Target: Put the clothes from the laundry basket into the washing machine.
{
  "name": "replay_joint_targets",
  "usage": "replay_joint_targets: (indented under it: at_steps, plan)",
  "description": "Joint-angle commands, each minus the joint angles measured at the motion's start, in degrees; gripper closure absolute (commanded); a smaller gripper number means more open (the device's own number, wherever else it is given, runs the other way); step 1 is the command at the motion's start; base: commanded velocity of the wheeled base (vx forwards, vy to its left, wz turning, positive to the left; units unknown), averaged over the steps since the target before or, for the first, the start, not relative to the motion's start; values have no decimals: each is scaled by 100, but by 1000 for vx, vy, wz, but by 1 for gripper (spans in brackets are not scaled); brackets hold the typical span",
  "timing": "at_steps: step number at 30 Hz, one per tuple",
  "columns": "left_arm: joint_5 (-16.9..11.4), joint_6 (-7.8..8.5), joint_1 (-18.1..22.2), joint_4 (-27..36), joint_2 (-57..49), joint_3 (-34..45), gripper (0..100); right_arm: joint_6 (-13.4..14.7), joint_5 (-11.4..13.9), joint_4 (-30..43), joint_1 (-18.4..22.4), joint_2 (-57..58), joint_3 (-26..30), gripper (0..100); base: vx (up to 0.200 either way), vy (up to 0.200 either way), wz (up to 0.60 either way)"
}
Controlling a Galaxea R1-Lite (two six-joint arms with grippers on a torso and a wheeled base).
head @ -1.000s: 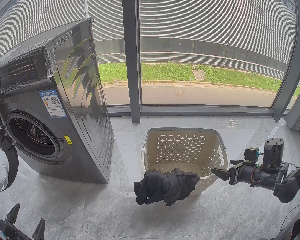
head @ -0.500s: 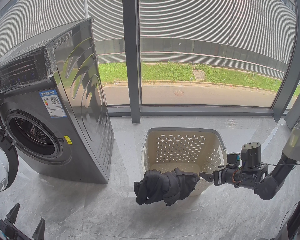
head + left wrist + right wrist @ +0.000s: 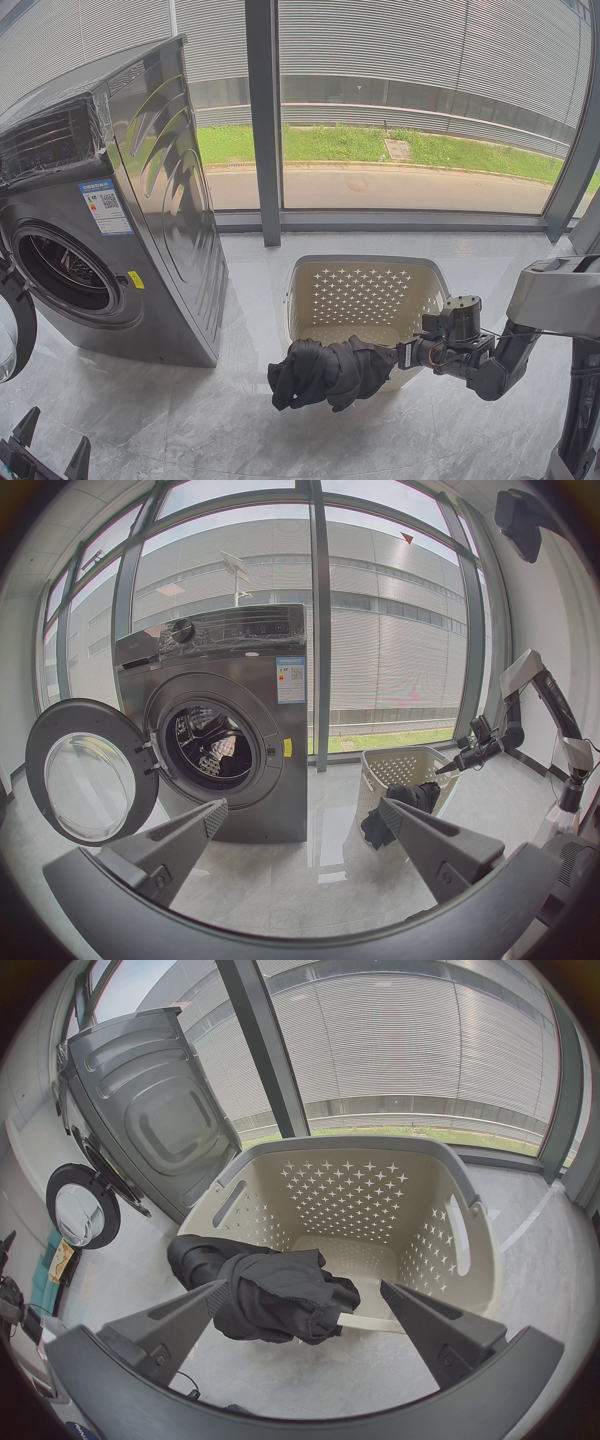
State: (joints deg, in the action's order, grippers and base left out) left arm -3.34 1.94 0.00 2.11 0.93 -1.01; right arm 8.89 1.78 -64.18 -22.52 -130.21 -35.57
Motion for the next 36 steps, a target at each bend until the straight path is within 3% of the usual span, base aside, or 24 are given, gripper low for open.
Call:
replay_joint_targets:
  at_steps: [1,13,24,25,36]
  plan:
    - [0,0,0,0,-93,101,0,-1,-2,-15,-16,-488,-292,0,0,0,0]
    - [0,0,0,0,-93,101,0,-19,-2,-15,-174,-910,-785,0,0,0,0]
    - [0,8,0,0,-93,101,0,-10,-2,-6,-227,-927,-864,0,0,0,0]
    - [0,8,0,0,-93,101,0,-1,-2,-6,-253,-927,-855,100,0,0,0]
    - [0,8,0,0,-93,101,0,25,-2,-15,-359,-840,-776,100,0,0,0]
